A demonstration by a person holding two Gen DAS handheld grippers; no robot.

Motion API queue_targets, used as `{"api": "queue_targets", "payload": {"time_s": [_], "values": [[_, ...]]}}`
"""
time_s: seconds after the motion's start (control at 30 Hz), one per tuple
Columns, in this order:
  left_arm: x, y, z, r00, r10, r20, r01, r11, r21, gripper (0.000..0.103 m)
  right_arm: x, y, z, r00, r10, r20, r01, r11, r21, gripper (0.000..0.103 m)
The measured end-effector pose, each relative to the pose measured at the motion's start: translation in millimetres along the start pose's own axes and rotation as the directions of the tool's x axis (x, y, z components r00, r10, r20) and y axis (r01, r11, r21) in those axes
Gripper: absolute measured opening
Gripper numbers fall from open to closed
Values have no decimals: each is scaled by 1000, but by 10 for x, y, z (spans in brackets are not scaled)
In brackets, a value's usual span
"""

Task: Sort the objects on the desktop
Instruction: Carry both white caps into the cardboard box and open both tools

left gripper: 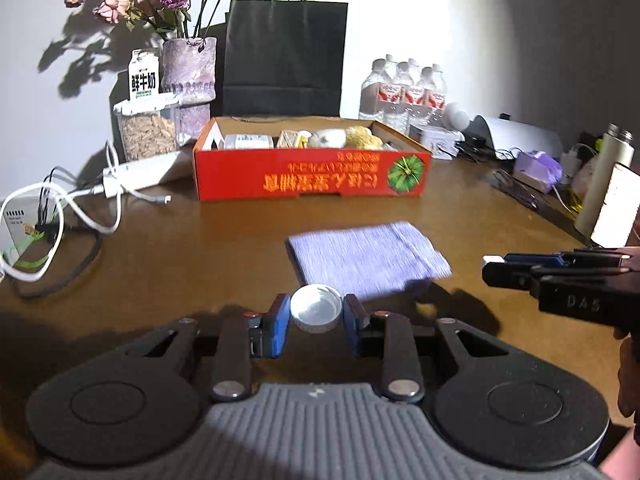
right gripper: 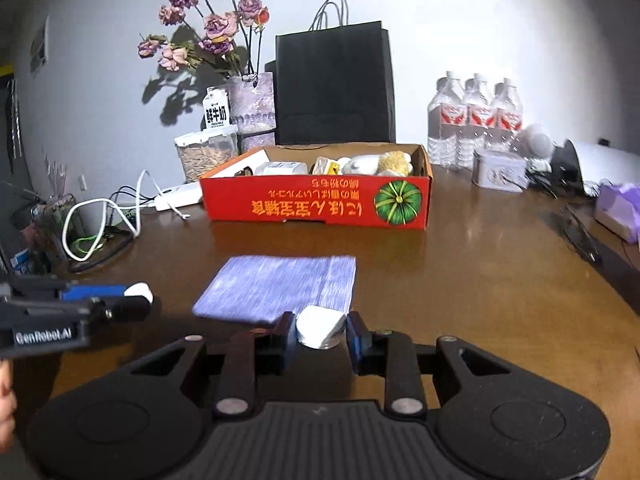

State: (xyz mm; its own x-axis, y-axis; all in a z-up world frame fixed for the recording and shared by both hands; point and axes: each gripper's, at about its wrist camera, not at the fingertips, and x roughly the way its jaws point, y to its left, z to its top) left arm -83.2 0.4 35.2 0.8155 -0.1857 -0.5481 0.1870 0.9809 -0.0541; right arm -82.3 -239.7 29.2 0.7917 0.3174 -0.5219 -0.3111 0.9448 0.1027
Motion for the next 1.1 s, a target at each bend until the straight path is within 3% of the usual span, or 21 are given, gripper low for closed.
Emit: {"api": "queue_targets", "payload": {"time_s": [0.17,0.4,0.53,0.67,0.83,0.97,1.1], "values": [[-185,3,-183,1000,-5,2,5,1000,19,29,-251,120,-113,1000,18,21,-17,999,-28,26],[-228,62,-98,999,12,34,-12,1000,7,29,-290,167,-14,997,44,56,-43,999,-26,26],[-215,196,130,998,6,70,-5,1000,-14,29,-274,98,306,993,67,101,-64,997,-37,26],[-171,402,667,989,-24,148,26,1000,-12,29,-181,43,865,982,84,169,-71,994,-82,26],[289,623,1549,987,-62,147,65,998,-18,29,380,-25,1637,988,69,137,-54,992,-112,26],[1006,712,2108,989,-141,42,144,987,-67,29,1149,-284,2128,997,80,6,-79,997,-14,26],[1834,715,2375,980,-178,-89,164,976,-145,29,2001,-604,2386,992,32,-126,-22,997,80,26]]}}
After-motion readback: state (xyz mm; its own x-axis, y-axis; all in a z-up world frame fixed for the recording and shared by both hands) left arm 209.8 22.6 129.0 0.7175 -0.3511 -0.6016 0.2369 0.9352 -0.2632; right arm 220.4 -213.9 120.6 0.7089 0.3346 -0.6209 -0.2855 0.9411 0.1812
